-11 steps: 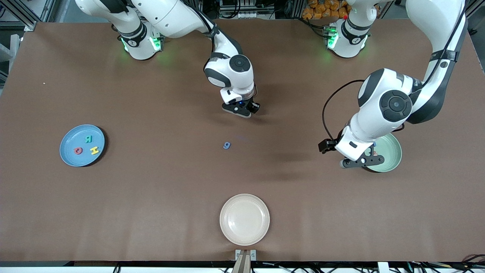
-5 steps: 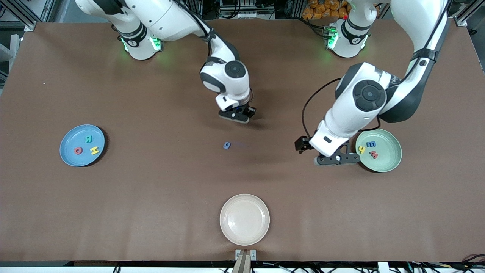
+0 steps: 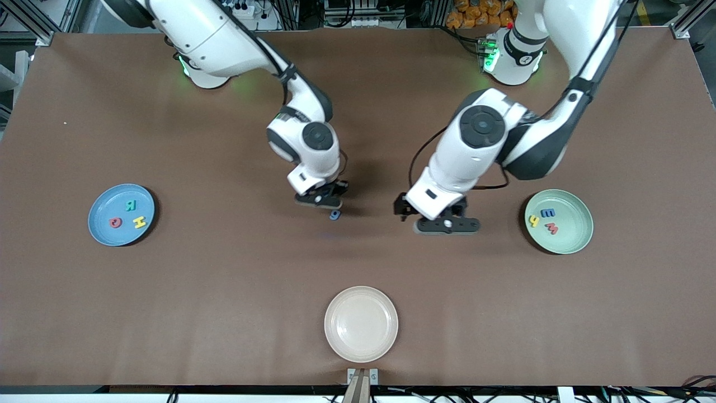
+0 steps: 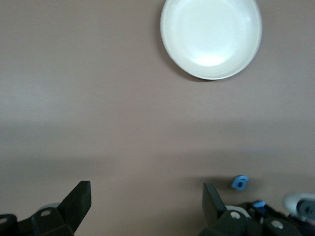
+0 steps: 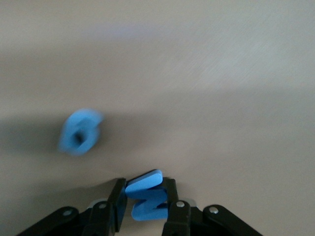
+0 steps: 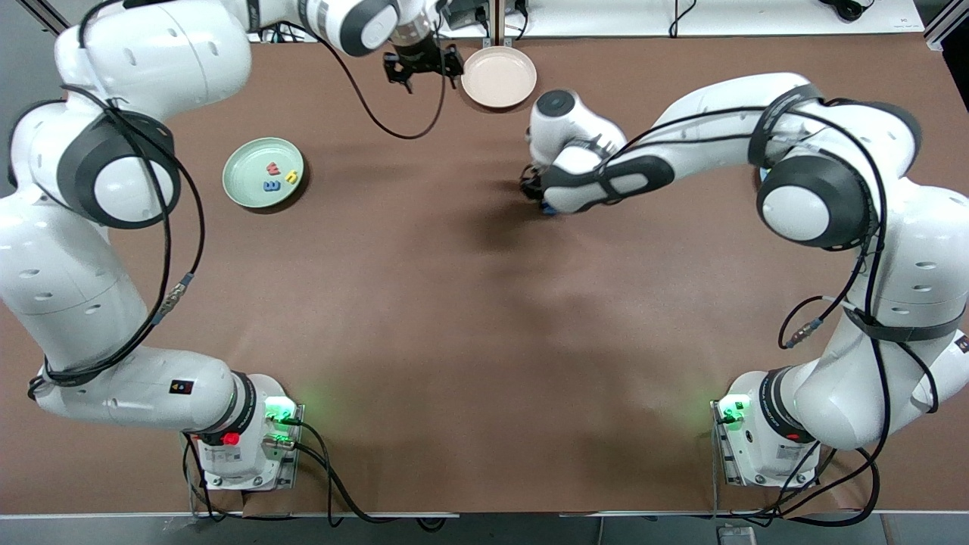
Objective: Sort uppercase to blue plate, lowercase to green plate
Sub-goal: 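Lift the blue W with the right gripper while the left gripper reaches letters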
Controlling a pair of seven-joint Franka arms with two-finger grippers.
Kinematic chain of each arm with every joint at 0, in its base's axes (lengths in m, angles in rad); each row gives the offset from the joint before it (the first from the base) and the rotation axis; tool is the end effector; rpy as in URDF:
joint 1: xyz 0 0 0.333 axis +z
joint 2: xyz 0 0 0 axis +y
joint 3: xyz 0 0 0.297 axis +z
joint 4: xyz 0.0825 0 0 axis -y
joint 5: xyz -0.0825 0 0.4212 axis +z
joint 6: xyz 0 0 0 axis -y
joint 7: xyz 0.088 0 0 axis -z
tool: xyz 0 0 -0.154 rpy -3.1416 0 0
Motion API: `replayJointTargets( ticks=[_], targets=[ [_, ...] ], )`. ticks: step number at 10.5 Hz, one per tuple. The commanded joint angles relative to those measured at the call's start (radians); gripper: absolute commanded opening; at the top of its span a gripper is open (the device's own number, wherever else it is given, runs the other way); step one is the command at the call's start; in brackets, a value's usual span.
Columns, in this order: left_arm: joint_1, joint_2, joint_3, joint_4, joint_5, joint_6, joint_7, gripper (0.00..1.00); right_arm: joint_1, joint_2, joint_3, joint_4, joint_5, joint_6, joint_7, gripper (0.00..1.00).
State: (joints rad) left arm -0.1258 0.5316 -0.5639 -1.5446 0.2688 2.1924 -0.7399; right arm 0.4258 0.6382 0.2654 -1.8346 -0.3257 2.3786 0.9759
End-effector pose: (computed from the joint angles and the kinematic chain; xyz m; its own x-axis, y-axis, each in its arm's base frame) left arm 0.6094 -0.4183 0.3218 0.9914 0.0161 0.1295 -0.0046 -0.9874 0.1580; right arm 0.5053 0.4066 0.0946 0.9963 -0.0858 0.0074 -0.0861 -0.9929 0.0821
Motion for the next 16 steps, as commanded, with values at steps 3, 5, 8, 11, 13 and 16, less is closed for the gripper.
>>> replayJointTargets(
  ticks=[3, 5, 8, 11, 13, 16],
  targets=[
    [-0.095, 0.088, 0.013, 0.069, 0.03, 0.165, -0.088, 1.0, -0.137, -0.058, -0.043, -0.012, -0.023, -0.067, -0.325, 0.04],
    [-0.229, 0.126, 0.117, 0.089, 0.032, 0.264, -0.111, 1.0, -0.145, -0.064, -0.128, -0.009, -0.015, -0.062, -0.506, 0.04],
    [-0.528, 0.149, 0.405, 0.092, 0.032, 0.305, -0.107, 1.0, -0.195, -0.068, -0.21, -0.003, -0.009, -0.055, -0.754, 0.04],
    [-0.682, 0.205, 0.545, 0.115, 0.063, 0.398, -0.105, 1.0, -0.211, -0.104, -0.323, 0.011, 0.185, -0.067, -1.09, 0.04],
    [-0.689, 0.266, 0.552, 0.142, 0.113, 0.492, -0.099, 1.0, -0.205, -0.13, -0.421, 0.012, 0.305, -0.129, -1.309, 0.04],
    [-0.715, 0.33, 0.564, 0.176, 0.162, 0.506, -0.055, 1.0, -0.205, -0.169, -0.512, 0.008, 0.307, -0.191, -1.445, 0.04]
  ],
)
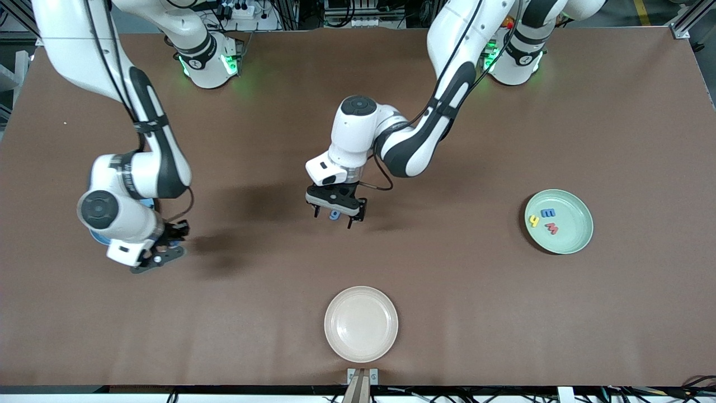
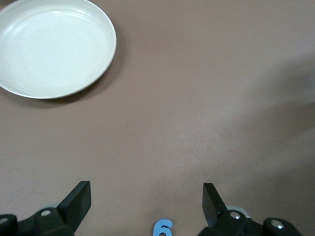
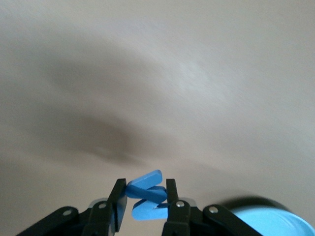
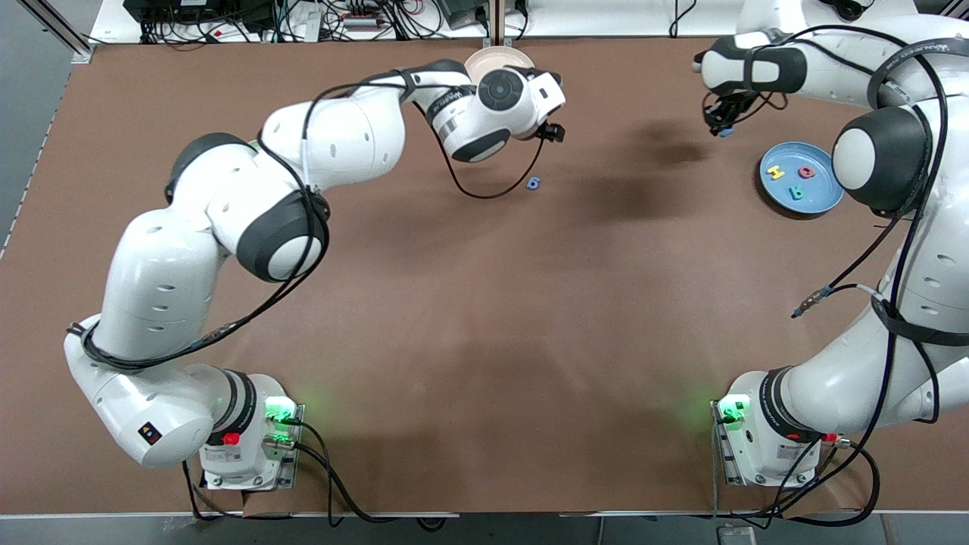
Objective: Sort uppercase to blue plate, lowercase to green plate
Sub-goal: 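Release the W over the blue plate while the left gripper descends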
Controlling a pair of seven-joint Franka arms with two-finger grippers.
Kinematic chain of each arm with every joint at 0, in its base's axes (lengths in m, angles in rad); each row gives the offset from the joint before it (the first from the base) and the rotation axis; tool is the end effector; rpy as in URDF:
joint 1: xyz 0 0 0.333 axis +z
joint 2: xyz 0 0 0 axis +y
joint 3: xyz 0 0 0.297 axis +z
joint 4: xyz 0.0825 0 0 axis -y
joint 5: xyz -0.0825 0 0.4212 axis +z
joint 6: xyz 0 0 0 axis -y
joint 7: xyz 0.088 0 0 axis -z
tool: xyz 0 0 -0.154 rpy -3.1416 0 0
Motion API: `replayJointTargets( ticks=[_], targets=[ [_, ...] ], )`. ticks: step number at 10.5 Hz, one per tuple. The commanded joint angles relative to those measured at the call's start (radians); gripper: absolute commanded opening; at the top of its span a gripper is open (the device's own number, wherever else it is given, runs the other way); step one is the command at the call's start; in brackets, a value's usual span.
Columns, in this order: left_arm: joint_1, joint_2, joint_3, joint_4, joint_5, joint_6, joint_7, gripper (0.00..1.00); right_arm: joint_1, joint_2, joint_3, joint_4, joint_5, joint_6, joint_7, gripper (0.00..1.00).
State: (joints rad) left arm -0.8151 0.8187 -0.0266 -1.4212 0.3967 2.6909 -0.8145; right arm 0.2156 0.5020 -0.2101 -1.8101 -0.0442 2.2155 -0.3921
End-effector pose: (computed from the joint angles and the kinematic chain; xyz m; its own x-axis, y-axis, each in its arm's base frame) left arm 0.5327 -0.5977 0.1784 0.8393 -0.2672 0.4736 -0.3462 -0.9342 0.0865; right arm 0.6562 0.0012 0.1756 0.8964 0.4227 -0.1338 0.4356 -0.8958 0.0885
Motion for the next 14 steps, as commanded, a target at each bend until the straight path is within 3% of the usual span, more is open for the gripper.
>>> replayJointTargets(
  ticks=[1, 4, 9, 14],
  targets=[
    [-0.027, 0.046, 0.025, 0.053, 0.033, 0.007, 0.023, 1.0, 0.007, -0.034, -0.076, -0.02, 0.027, -0.028, -0.134, 0.04],
    [-0.047, 0.045, 0.023, 0.019, 0.028, 0.004, 0.008, 1.0, -0.043, -0.022, -0.15, -0.026, 0.044, -0.02, -0.321, 0.04],
    [-0.049, 0.092, 0.023, 0.011, 0.037, 0.003, 0.011, 0.91, -0.205, 0.004, -0.15, -0.081, 0.085, -0.002, -0.509, 0.06],
    [-0.058, 0.096, 0.022, 0.01, 0.027, -0.069, -0.037, 0.76, -0.242, 0.053, -0.15, -0.083, 0.087, 0.018, -0.568, 0.09]
  ],
)
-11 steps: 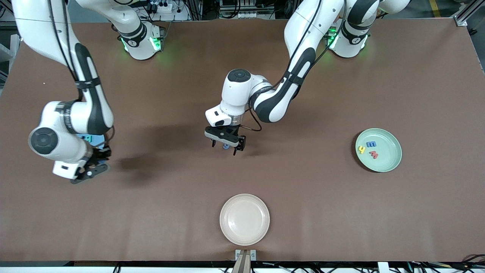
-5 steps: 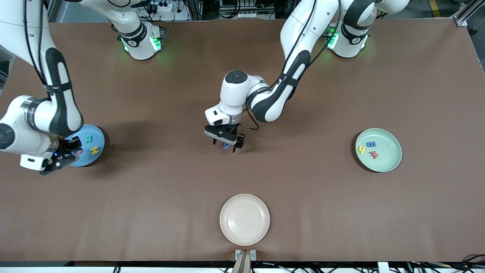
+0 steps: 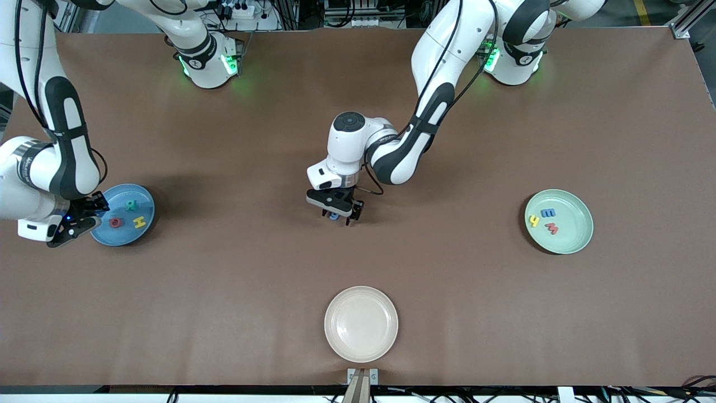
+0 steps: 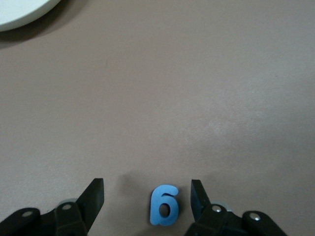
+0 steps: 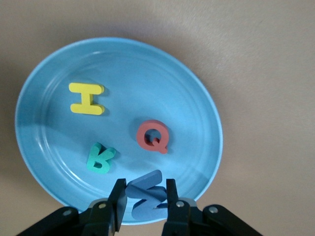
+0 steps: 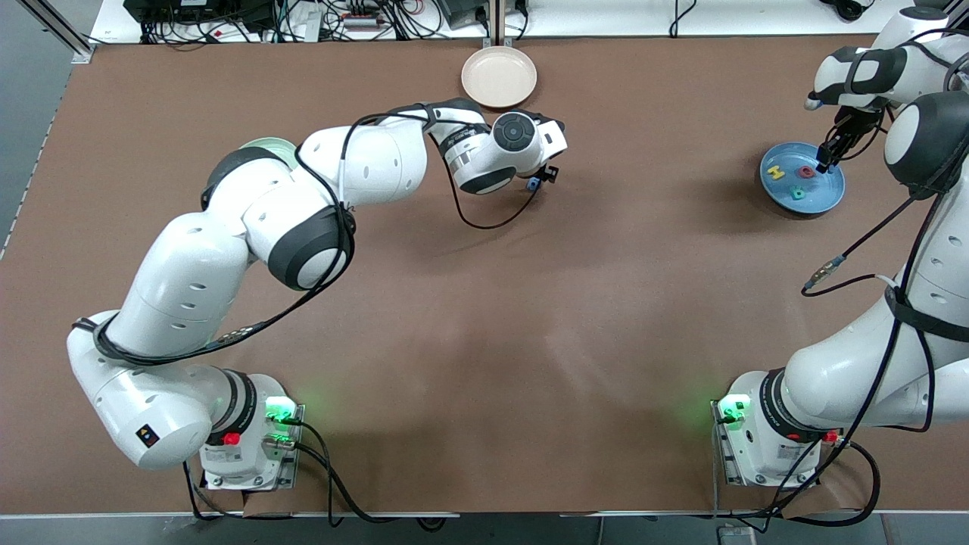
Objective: Sort uppercase to blue plate, lowercase to green plate
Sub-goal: 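Release the W over the blue plate while the left gripper descends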
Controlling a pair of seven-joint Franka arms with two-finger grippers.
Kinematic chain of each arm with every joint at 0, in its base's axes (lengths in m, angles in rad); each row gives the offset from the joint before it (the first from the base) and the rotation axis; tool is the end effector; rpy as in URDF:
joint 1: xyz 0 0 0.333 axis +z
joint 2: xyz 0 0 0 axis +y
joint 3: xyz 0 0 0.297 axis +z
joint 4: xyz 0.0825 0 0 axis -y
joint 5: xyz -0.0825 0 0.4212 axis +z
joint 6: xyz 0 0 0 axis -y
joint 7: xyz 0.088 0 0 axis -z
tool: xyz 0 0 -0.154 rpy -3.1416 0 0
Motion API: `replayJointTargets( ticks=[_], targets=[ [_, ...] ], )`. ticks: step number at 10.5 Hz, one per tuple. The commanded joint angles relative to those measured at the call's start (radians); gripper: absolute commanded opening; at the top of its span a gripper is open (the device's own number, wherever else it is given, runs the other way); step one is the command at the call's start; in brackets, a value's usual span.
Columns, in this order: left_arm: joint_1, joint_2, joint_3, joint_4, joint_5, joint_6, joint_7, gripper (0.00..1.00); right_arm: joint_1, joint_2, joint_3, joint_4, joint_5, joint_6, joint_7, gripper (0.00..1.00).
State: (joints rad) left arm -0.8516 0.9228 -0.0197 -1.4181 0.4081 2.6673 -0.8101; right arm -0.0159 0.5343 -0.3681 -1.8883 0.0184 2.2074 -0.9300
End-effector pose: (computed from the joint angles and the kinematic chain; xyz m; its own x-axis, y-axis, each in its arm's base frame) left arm 0.5007 -0.5964 0.0945 0.8566 -0.3440 0.3847 -0.3772 -0.9260 0.0119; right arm 0.5746 -0.2383 0.1364 0.8167 0.5229 -0.2441 0.5299 -0.8471 -0.0415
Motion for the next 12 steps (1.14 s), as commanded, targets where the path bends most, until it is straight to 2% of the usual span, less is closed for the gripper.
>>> replayJointTargets(
  ticks=[1, 6, 9, 12],
  targets=[
    [-0.027, -0.01, 0.015, 0.008, 0.015, -0.055, -0.043, 0.75, -0.009, 0.035, 0.006, -0.011, 0.025, 0.055, -0.03, 0.1],
    [-0.043, 0.005, 0.015, 0.013, 0.015, -0.057, -0.046, 0.74, -0.004, 0.056, 0.006, -0.02, 0.014, 0.077, -0.05, 0.25],
    [-0.043, 0.011, 0.015, 0.014, 0.023, -0.057, -0.041, 0.68, -0.004, 0.056, 0.005, -0.02, 0.0, 0.072, -0.078, 0.26],
    [-0.041, 0.027, 0.017, 0.022, 0.021, -0.057, -0.038, 0.64, -0.007, 0.056, 0.005, -0.028, -0.052, 0.068, -0.079, 0.28]
  ],
)
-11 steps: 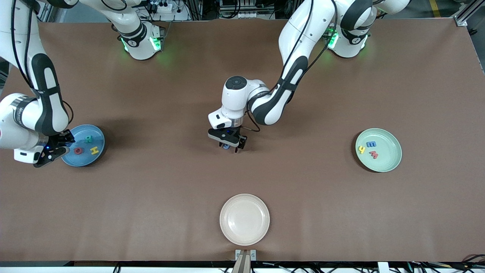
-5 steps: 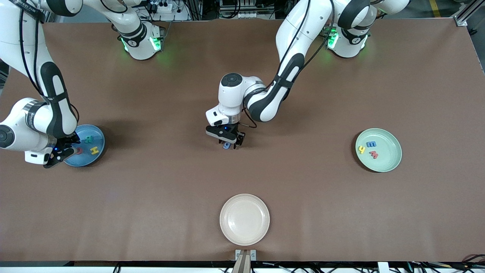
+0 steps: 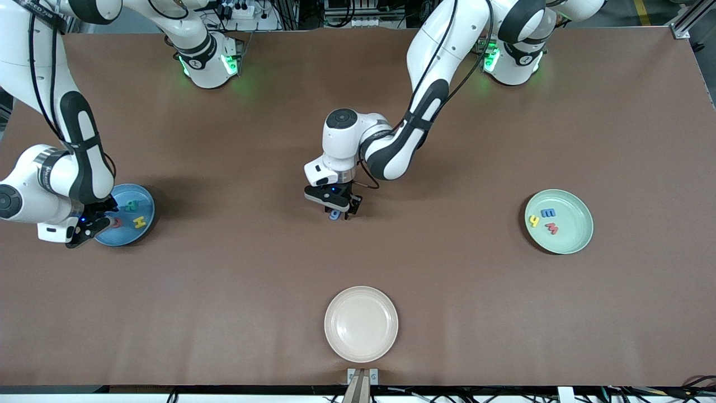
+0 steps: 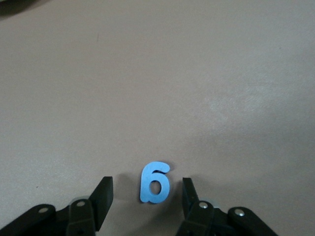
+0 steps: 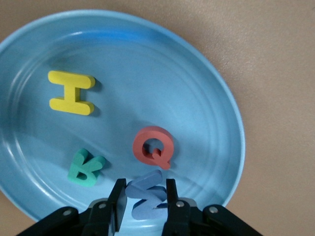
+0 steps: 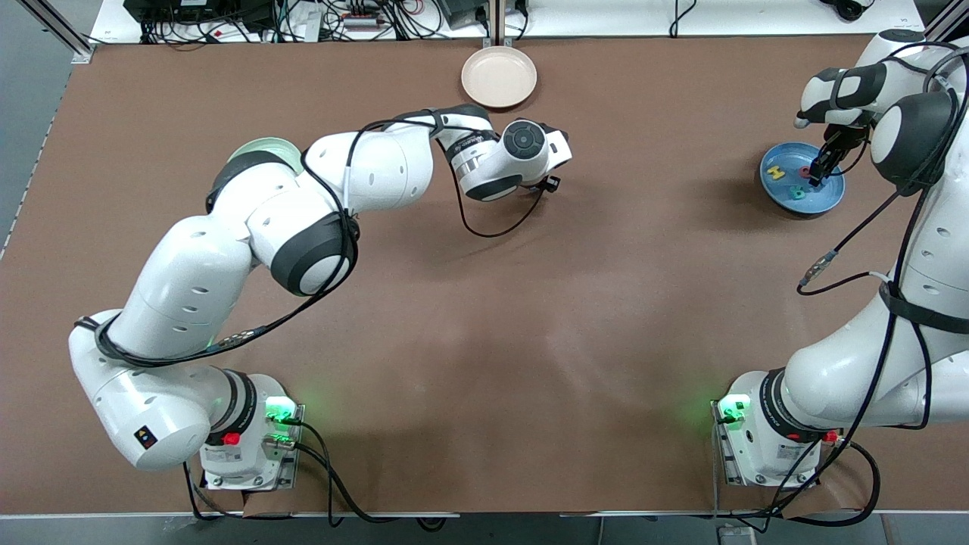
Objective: Sort uppercase to blue plate, lowercase to green plate
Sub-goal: 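Grasp the blue 6 with the left gripper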
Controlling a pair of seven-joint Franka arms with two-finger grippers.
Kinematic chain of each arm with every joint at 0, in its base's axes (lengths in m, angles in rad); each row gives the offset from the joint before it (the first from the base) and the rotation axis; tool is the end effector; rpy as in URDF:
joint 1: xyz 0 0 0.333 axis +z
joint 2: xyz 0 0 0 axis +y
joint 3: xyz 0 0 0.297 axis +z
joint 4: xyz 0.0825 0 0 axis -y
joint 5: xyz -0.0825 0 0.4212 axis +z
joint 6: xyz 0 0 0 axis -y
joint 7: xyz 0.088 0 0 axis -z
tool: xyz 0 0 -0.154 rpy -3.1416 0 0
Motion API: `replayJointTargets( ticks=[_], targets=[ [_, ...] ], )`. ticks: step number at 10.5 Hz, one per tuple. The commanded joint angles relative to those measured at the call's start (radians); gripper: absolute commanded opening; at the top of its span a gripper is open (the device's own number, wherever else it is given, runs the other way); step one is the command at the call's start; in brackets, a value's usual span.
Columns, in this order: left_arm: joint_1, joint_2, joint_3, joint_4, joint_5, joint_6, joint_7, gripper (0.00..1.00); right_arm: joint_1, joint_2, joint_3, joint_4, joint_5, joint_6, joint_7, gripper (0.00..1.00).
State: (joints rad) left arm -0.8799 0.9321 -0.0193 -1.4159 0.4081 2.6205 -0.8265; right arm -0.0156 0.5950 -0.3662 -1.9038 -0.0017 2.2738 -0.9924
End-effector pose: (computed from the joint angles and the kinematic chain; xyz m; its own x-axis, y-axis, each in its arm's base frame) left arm 0.4822 -0.6029 0.0827 0.8654 -0.3594 0.3492 -0.3774 -0.9259 -0.0174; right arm 0.5656 -0.2400 0.0993 0.7615 0.5882 -0.2721 0.5999 -0.7987 -0.0477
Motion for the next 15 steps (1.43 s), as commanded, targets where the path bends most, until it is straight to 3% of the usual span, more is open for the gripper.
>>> replayJointTargets(
  ticks=[1, 2, 4, 5, 6, 7, 8, 9, 13, 15],
  targets=[
    [-0.013, 0.019, 0.016, 0.02, 0.021, -0.008, -0.022, 0.61, -0.009, -0.004, 0.003, -0.012, -0.047, 0.001, -0.018, 0.28],
    [-0.014, 0.019, 0.016, 0.02, 0.021, -0.008, -0.022, 0.58, -0.013, -0.003, 0.003, -0.012, -0.049, 0.001, -0.02, 0.28],
    [-0.014, 0.019, 0.016, 0.02, 0.021, -0.01, -0.022, 0.42, -0.02, 0.008, 0.003, -0.012, -0.049, 0.003, -0.046, 0.28],
    [-0.013, 0.019, 0.016, 0.022, 0.021, -0.01, -0.022, 0.25, -0.02, 0.008, 0.003, -0.012, -0.049, 0.003, -0.046, 0.28],
    [-0.014, 0.017, 0.016, 0.022, 0.023, -0.008, -0.023, 0.05, -0.02, 0.008, 0.003, -0.012, -0.049, 0.001, -0.045, 0.36],
    [-0.014, 0.014, 0.016, 0.02, 0.023, -0.008, -0.026, 0.0, -0.017, 0.011, 0.003, -0.012, -0.049, 0.001, -0.038, 0.6],
    [-0.014, 0.01, 0.016, 0.02, 0.021, -0.01, -0.029, 0.0, -0.015, 0.014, 0.003, -0.012, -0.049, 0.001, -0.035, 0.65],
    [-0.011, -0.007, 0.016, 0.02, 0.021, -0.032, -0.029, 0.0, -0.012, 0.013, 0.003, -0.011, -0.049, -0.002, -0.035, 0.78],
    [0.073, -0.25, 0.01, 0.015, 0.009, -0.349, -0.013, 0.0, -0.001, 0.005, 0.004, 0.005, -0.035, -0.046, -0.019, 0.82],
    [0.224, -0.402, 0.007, 0.008, -0.093, -0.535, 0.214, 0.0, 0.008, -0.003, 0.006, 0.014, -0.005, -0.049, 0.012, 0.82]
  ],
)
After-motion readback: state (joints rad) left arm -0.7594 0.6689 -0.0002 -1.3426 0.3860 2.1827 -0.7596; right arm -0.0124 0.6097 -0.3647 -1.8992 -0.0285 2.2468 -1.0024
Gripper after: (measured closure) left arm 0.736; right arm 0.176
